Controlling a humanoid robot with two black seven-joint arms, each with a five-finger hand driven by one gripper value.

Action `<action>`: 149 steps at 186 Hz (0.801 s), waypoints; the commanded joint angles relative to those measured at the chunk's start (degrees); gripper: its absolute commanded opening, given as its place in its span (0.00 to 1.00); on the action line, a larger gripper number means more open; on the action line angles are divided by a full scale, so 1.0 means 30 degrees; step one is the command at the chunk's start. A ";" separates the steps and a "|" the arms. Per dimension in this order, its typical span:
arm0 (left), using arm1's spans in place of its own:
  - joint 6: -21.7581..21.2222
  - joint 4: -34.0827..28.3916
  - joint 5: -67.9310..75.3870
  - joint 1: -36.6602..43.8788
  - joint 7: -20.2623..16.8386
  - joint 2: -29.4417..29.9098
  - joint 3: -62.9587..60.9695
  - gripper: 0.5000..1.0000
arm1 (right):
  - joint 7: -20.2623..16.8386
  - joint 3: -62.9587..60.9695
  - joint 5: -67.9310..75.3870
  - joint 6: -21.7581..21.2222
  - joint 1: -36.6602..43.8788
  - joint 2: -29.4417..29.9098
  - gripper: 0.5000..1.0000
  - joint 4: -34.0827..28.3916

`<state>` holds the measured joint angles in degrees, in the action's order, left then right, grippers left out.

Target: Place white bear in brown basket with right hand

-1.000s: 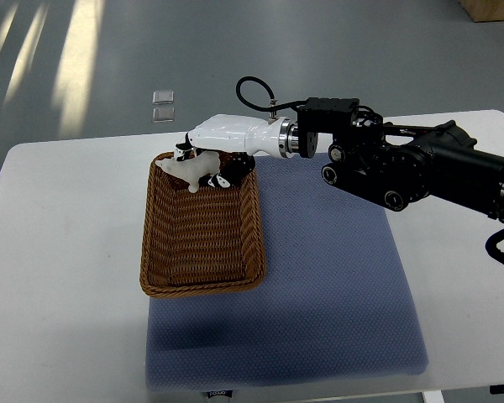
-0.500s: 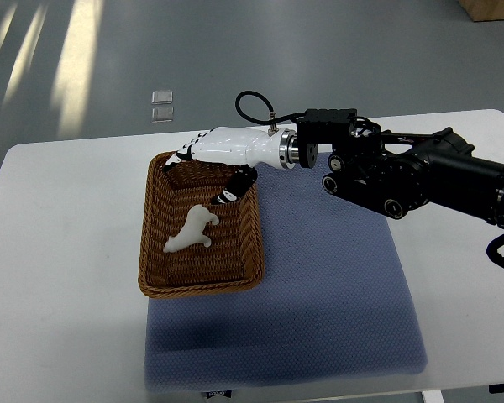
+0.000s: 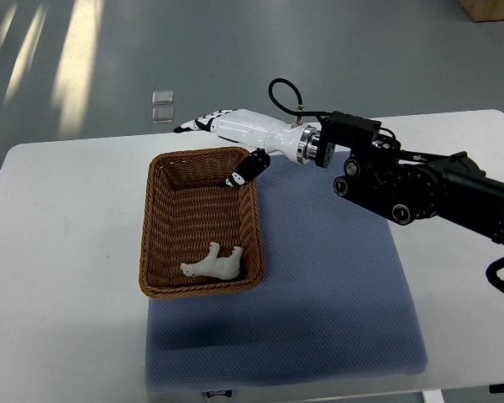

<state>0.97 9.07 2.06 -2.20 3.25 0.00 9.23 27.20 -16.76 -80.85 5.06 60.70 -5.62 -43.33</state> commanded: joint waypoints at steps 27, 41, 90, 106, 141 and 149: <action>-0.0031 -0.0035 -0.0012 0.0000 0.0002 0.0000 0.0000 1.00 | -0.0042 -0.7069 0.1726 -0.0077 -0.3740 0.0145 0.80 0.0557; -0.0031 -0.0035 -0.0012 0.0000 0.0002 0.0000 0.0000 1.00 | -0.0071 -0.8005 0.3773 -0.0077 -0.4326 -0.0002 0.80 0.0586; -0.0031 -0.0035 -0.0012 0.0000 0.0002 0.0000 0.0000 1.00 | -0.0364 -0.8124 1.2361 -0.0135 -0.5586 -0.1262 0.80 0.0967; -0.0031 -0.0035 -0.0012 0.0000 0.0002 0.0000 0.0000 1.00 | -0.1155 -0.8124 1.4910 -0.0223 -0.5879 -0.1818 0.80 0.0967; -0.0031 -0.0035 -0.0012 0.0000 0.0002 0.0000 0.0000 1.00 | -0.2474 -0.8124 1.9568 -0.1776 -0.6406 -0.2697 0.80 0.0967; -0.0031 -0.0035 -0.0012 0.0000 0.0002 0.0000 0.0000 1.00 | -0.2708 -0.8124 2.0388 -0.2127 -0.6494 -0.2873 0.79 0.0967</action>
<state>0.87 8.96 2.02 -2.20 3.25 0.00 9.23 20.84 -41.14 -25.85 1.30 41.92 -12.91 -40.43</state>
